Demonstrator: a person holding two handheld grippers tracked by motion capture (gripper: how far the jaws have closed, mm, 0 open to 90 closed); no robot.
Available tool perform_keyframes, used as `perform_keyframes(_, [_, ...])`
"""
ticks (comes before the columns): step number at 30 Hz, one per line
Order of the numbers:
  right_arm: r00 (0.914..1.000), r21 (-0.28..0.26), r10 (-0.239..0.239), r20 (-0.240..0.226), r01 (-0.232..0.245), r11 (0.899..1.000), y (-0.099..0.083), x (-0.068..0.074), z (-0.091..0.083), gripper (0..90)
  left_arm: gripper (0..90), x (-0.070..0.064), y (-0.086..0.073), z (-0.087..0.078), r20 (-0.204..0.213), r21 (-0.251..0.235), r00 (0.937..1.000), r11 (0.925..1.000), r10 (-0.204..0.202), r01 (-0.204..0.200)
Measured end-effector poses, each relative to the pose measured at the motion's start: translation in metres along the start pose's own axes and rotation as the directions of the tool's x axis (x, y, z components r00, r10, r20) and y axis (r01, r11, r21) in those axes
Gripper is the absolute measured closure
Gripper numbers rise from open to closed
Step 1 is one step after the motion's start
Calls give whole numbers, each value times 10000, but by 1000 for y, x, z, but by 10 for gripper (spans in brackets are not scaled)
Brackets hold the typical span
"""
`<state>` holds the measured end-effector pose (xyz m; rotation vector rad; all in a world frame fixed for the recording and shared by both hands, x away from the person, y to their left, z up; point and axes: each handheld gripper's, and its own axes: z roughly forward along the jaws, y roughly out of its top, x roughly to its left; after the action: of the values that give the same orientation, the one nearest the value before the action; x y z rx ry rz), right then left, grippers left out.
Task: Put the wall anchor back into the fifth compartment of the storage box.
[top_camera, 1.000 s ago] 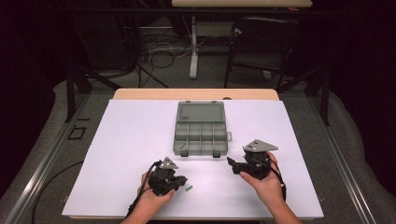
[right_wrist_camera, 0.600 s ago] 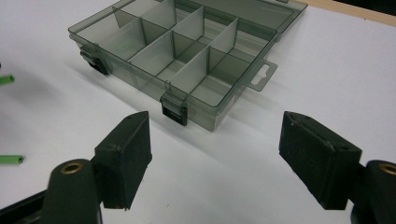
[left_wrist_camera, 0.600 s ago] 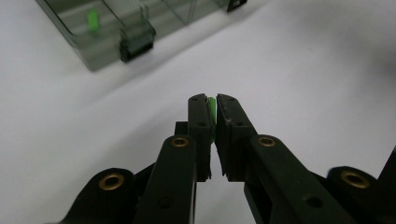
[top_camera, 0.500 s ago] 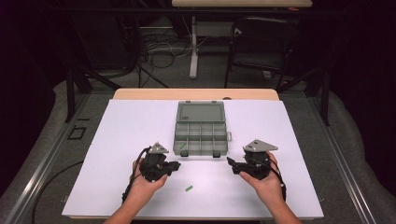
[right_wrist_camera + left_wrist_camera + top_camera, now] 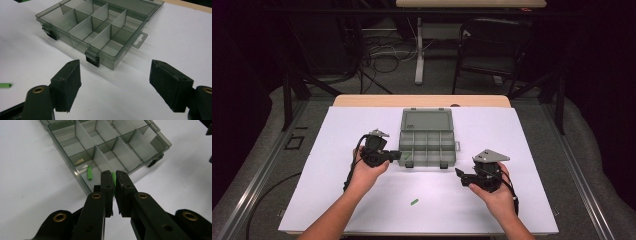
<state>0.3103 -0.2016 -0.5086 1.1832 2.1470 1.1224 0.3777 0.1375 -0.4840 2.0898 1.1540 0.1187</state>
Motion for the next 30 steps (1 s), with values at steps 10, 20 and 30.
perform_keyframes(10, [10000, 27, -23, 10, 23, 10000, 0, 0, 0, 248, 851, 5, 5, 13, -199, 15, 9993, 9995, -307, 308])
perform_keyframes(20, [10000, 31, -20, -1, 20, 10000, 0, 0, 0, 248, 851, 7, 8, 32, -490, 281, 9985, 9993, -249, 263])
perform_keyframes(30, [10000, 40, -22, 22, 22, 10000, 0, 0, 1, 248, 851, 7, 7, 45, -681, 352, 9973, 9990, -268, 293])
